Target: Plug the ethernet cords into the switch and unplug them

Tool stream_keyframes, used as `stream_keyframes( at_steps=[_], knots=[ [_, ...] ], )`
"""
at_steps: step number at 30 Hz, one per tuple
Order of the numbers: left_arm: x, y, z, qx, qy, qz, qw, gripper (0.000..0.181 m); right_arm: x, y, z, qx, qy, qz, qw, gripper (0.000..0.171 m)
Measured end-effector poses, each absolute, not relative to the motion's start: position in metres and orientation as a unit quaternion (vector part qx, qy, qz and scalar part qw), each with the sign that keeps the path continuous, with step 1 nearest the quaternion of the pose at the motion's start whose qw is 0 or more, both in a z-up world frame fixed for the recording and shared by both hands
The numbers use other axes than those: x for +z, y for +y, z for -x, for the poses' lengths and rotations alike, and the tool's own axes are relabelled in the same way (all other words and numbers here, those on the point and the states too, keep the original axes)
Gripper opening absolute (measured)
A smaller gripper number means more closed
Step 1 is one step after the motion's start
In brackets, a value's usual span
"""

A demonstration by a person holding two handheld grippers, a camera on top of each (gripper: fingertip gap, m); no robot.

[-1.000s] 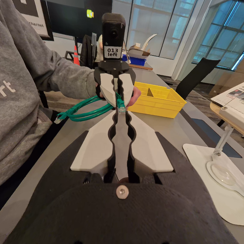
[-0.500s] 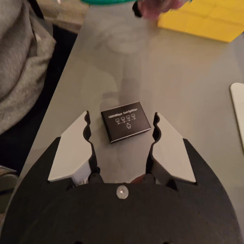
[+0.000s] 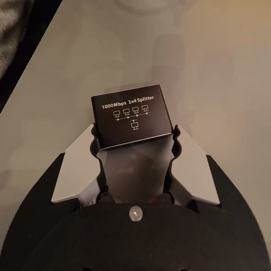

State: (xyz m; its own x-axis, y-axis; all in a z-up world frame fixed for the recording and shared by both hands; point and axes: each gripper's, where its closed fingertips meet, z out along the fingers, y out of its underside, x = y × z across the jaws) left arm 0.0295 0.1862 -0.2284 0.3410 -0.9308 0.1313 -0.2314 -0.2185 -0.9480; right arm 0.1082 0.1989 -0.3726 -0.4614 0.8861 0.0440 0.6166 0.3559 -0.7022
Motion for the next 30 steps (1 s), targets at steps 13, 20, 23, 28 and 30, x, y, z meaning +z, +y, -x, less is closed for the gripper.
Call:
stream_keyframes(
  at_steps=[13, 20, 23, 28, 30],
  knots=[
    [-0.251, 0.192, -0.024, -0.361, 0.414, 0.707, 0.446, 0.011, -0.349, 0.205, -0.102, 0.384, -0.730, 0.507, 0.249, 0.099],
    [-0.257, 0.189, -0.027, -0.357, 0.419, 0.709, 0.440, 0.011, -0.362, 0.199, -0.107, 0.341, -0.754, 0.508, 0.239, 0.099],
    [-0.258, 0.188, -0.028, -0.357, 0.421, 0.710, 0.438, 0.011, -0.369, 0.200, -0.105, 0.306, -0.767, 0.510, 0.240, 0.114],
    [-0.260, 0.187, -0.028, -0.351, 0.425, 0.711, 0.436, 0.011, -0.365, 0.196, -0.102, 0.211, -0.819, 0.487, 0.218, 0.116],
    [-0.260, 0.186, -0.028, -0.350, 0.427, 0.712, 0.435, 0.011, -0.366, 0.191, -0.097, 0.178, -0.841, 0.471, 0.198, 0.111]
  ],
)
